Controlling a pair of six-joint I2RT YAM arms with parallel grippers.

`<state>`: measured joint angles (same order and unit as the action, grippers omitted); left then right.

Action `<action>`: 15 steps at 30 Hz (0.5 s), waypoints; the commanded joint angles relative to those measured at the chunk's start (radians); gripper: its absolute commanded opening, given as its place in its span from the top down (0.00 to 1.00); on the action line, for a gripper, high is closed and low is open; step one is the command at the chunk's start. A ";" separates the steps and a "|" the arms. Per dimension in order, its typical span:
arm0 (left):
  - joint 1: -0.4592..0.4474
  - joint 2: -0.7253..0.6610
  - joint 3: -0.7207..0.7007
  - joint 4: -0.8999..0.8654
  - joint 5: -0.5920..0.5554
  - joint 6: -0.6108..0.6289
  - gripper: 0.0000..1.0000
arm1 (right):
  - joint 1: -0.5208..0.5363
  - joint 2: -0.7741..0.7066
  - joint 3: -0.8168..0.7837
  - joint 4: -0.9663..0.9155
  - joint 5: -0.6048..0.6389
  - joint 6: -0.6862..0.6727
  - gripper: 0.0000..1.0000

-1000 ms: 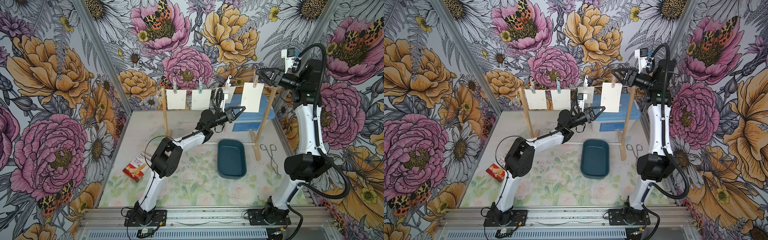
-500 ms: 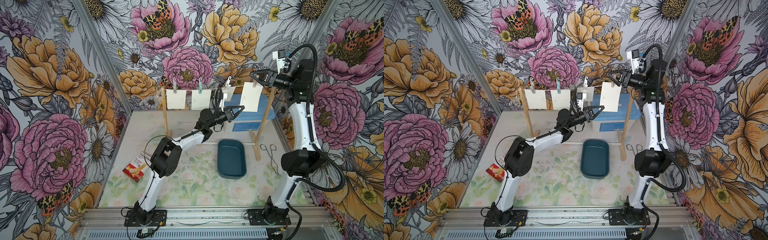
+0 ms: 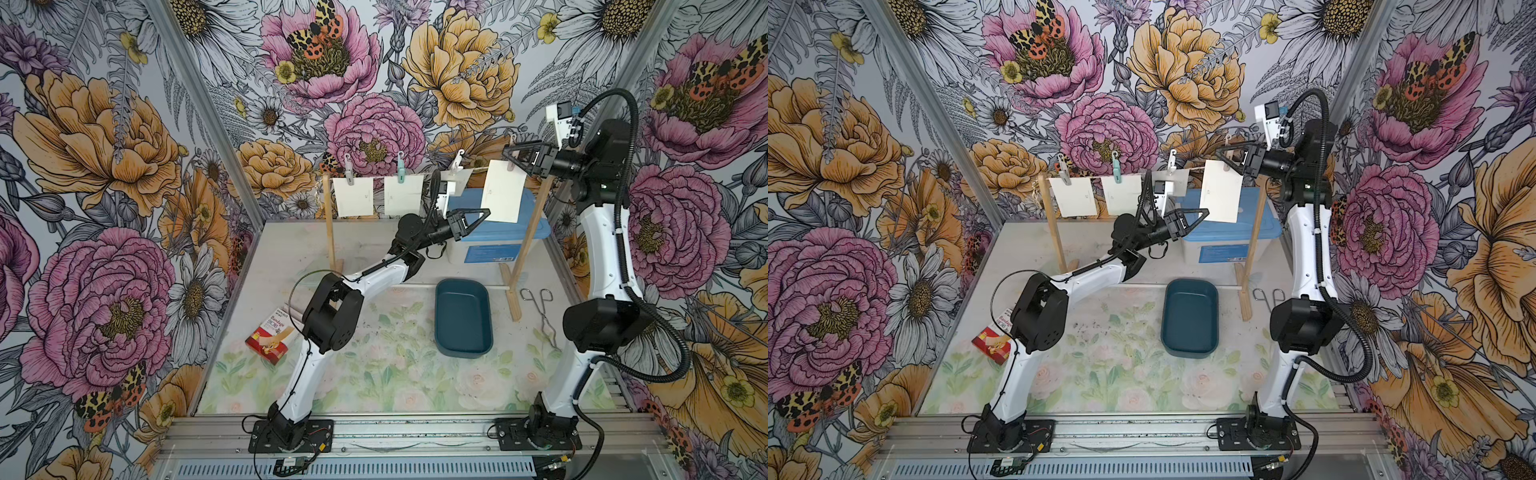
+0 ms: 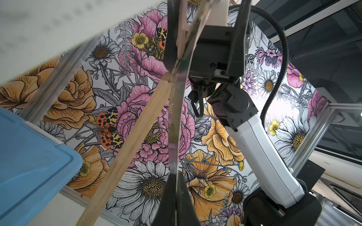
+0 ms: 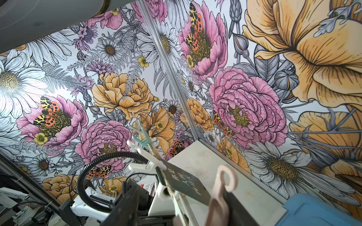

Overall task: Remove the postcards from the strings
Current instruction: Arm.

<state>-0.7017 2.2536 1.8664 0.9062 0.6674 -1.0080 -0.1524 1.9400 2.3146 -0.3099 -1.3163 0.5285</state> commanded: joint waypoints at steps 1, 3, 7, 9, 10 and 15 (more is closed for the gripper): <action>0.018 0.024 0.033 0.068 0.018 -0.041 1.00 | -0.004 -0.026 0.017 0.007 -0.029 -0.023 0.37; 0.019 0.030 0.036 0.086 0.020 -0.061 1.00 | -0.004 -0.028 0.017 0.007 -0.035 -0.027 0.38; 0.024 0.047 0.051 0.119 0.032 -0.103 1.00 | -0.004 -0.032 0.017 0.008 -0.048 -0.030 0.40; 0.024 0.055 0.061 0.125 0.042 -0.118 1.00 | -0.003 -0.032 0.017 0.008 -0.052 -0.032 0.41; 0.026 0.056 0.063 0.131 0.044 -0.125 1.00 | -0.003 -0.032 0.016 0.009 -0.054 -0.032 0.42; 0.025 0.063 0.068 0.140 0.053 -0.139 1.00 | -0.003 -0.032 0.021 0.009 -0.056 -0.035 0.46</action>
<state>-0.6899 2.3131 1.8984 0.9852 0.7048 -1.1240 -0.1539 1.9396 2.3146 -0.3107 -1.3445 0.5102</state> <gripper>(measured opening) 0.042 0.538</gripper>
